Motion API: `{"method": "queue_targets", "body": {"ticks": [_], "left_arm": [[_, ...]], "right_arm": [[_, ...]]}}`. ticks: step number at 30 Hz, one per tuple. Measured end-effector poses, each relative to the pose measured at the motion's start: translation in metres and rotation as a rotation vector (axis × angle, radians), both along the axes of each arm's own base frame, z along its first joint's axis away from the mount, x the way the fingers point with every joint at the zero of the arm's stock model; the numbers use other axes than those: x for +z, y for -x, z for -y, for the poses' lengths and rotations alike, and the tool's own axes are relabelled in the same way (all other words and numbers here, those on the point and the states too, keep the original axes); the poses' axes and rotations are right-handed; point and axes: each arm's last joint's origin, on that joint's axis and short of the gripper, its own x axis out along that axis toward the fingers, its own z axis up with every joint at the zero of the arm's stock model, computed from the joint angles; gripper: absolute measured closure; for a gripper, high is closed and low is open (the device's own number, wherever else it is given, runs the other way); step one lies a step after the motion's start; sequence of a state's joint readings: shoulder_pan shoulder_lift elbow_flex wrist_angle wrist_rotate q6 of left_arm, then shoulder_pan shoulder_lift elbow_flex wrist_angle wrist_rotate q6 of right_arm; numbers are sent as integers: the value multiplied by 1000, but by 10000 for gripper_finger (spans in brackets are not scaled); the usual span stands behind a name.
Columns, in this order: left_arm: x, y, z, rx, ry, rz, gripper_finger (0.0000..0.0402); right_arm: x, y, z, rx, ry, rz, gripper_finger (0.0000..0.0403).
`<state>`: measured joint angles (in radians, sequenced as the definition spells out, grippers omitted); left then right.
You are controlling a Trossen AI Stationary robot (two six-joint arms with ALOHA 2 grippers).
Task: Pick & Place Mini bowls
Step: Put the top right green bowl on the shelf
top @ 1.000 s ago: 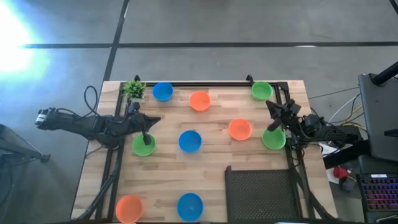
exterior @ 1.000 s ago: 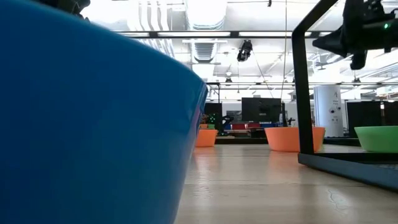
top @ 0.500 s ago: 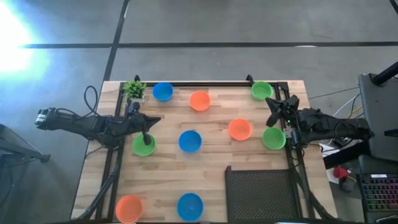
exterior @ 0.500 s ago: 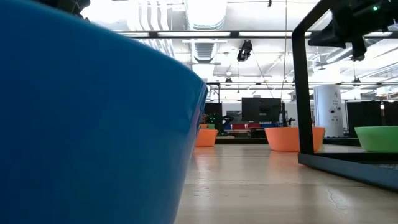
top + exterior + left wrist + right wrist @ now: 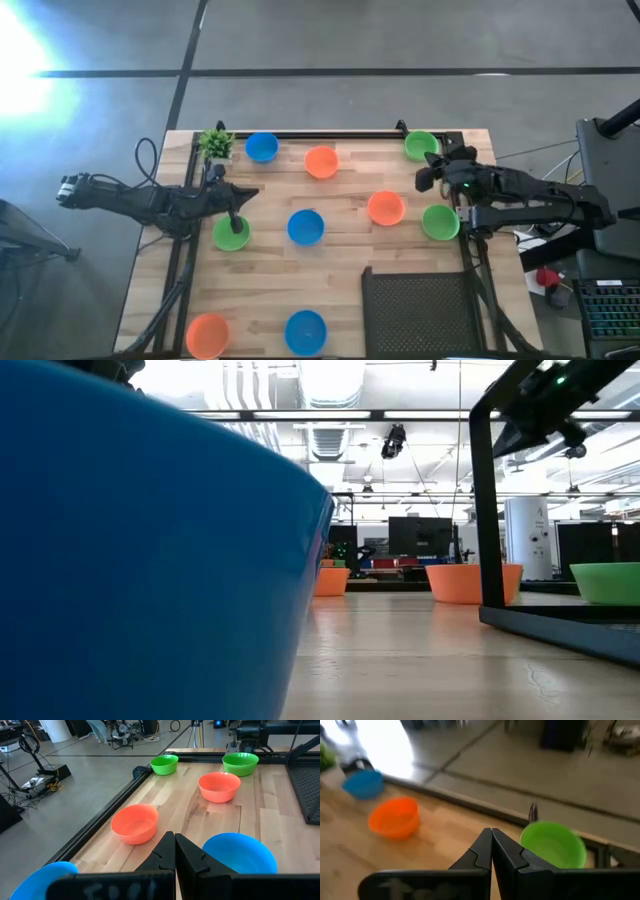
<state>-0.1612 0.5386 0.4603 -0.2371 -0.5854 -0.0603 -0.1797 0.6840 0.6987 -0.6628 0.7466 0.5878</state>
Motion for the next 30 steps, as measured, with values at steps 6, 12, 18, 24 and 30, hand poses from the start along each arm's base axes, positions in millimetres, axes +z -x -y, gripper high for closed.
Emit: {"method": "queue_targets", "body": {"ticks": [6,12,18,24,30], "left_arm": [[0,0,0,5,20,10,402],[0,0,0,5,22,11,402],[0,0,0,5,23,11,402],[0,0,0,5,24,11,402],[0,0,0,5,24,11,401]], "right_arm": [[-7,-13,25,-9,-152,-56,394],[-20,-14,51,-63,-276,-100,394],[-32,-15,72,-119,-322,-179,394],[-37,-22,83,-89,-316,-282,394],[-42,-30,89,-82,-317,-318,394]]}}
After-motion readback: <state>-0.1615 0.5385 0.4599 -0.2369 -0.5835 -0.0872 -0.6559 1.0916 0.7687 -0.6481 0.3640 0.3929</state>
